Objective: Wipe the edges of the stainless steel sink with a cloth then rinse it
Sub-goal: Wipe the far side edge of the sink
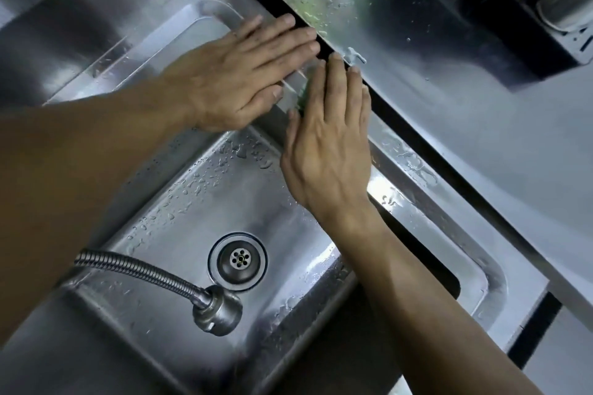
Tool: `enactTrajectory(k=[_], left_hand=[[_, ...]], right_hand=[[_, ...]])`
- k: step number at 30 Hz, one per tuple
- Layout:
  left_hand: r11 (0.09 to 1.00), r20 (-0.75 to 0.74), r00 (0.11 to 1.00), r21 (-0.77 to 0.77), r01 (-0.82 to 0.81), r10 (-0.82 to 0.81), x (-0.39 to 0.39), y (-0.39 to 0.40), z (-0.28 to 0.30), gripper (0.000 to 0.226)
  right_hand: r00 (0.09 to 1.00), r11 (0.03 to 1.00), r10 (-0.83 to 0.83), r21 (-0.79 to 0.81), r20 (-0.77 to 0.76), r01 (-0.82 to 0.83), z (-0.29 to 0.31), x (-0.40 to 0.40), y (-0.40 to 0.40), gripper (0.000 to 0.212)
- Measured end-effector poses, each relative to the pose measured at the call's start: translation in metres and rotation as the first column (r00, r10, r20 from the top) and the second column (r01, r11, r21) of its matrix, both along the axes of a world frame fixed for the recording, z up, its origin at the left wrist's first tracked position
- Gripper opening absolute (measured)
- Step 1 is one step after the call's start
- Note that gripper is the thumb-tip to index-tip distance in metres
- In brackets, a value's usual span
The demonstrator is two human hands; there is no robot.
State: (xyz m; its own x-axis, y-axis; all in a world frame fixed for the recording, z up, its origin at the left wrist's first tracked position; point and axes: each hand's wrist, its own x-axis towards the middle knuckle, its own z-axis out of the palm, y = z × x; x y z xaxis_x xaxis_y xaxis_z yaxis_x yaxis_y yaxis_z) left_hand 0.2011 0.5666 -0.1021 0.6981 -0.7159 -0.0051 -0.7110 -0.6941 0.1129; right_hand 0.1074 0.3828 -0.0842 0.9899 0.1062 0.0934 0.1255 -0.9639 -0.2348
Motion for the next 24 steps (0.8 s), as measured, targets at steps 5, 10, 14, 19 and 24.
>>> enactTrajectory(k=[5, 10, 14, 19, 24], left_hand=[[1.0, -0.008, 1.0, -0.007, 0.015, -0.015, -0.001, -0.002, 0.002, 0.065], [1.0, -0.016, 1.0, -0.01, 0.004, -0.004, -0.004, -0.005, 0.001, 0.067], [0.999, 0.001, 1.0, -0.03, -0.01, 0.01, -0.004, -0.006, 0.001, 0.068], [1.0, -0.008, 1.0, -0.009, 0.005, -0.005, -0.003, -0.004, 0.002, 0.067], [1.0, -0.005, 1.0, 0.015, 0.0, 0.0, -0.004, -0.004, 0.003, 0.067]], right_hand=[[0.996, 0.996, 0.087, -0.027, -0.02, -0.088, -0.003, -0.013, -0.025, 0.056], [0.998, 0.994, 0.04, -0.101, -0.043, -0.044, 0.003, -0.049, -0.052, 0.06], [0.999, 0.997, 0.048, -0.062, -0.002, -0.048, 0.001, -0.023, -0.03, 0.061], [0.993, 0.992, 0.097, -0.072, -0.06, -0.101, 0.0, -0.043, -0.056, 0.059], [0.997, 1.0, -0.006, 0.01, -0.079, 0.007, 0.007, -0.088, -0.087, 0.062]])
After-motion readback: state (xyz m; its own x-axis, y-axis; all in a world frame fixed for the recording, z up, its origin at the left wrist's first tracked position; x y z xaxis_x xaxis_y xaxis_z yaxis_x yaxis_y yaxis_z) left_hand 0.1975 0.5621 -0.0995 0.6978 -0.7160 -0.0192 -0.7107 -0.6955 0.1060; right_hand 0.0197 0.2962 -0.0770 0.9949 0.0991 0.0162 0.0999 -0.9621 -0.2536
